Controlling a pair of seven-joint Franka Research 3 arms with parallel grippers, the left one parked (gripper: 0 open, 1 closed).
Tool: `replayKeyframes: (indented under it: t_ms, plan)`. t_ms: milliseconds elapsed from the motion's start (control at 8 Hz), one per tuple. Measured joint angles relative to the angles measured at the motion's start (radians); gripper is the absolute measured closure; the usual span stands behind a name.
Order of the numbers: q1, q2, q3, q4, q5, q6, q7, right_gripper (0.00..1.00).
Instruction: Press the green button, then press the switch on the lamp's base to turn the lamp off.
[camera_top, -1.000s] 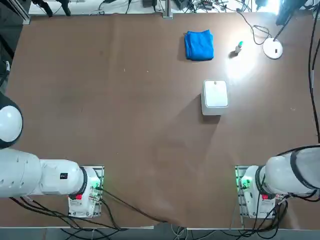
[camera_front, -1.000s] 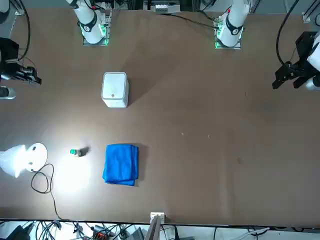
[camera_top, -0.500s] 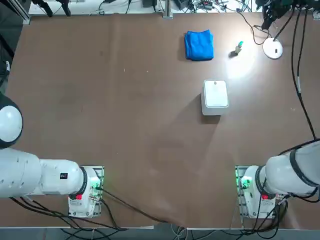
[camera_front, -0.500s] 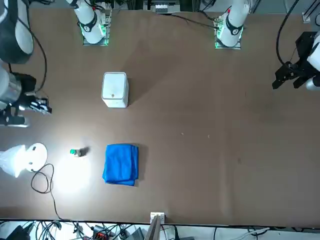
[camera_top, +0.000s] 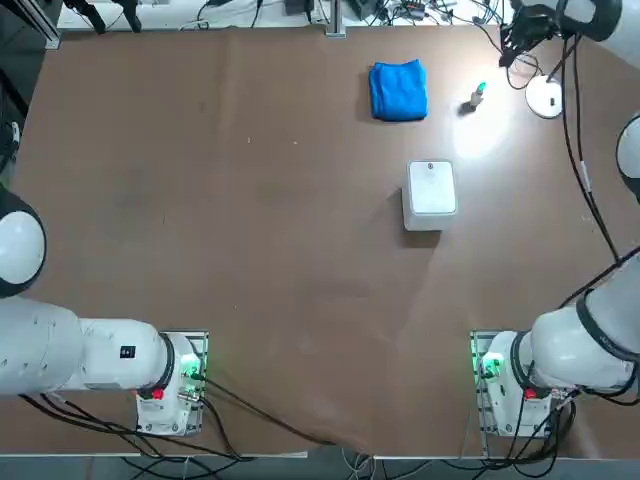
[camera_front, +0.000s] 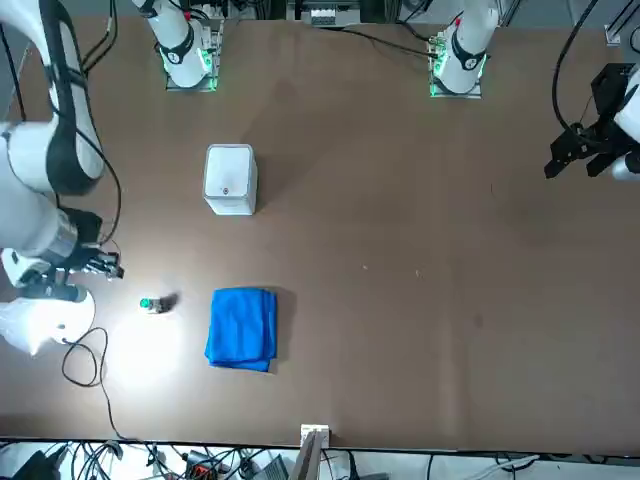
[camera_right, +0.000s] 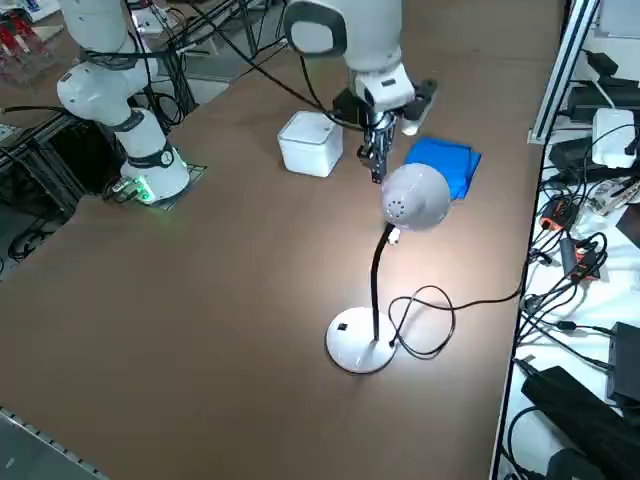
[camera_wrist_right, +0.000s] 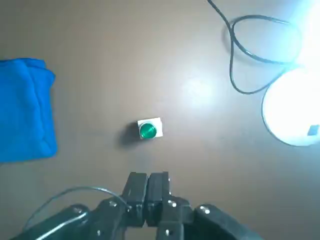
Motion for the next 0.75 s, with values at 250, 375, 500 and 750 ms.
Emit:
replayKeyframes:
  t_ms: [250,375,500,750]
  plan:
    - [0.002,0.075,0.001,0.000,0.001,0.088,0.009,0.98]
    - [0.002,0.093,0.001,0.001,0.001,0.105,0.010,0.98]
    - [0.002,0.096,0.002,0.003,0.001,0.110,0.011,0.98]
    - [0.004,0.096,0.002,0.005,0.002,0.112,0.014,0.98]
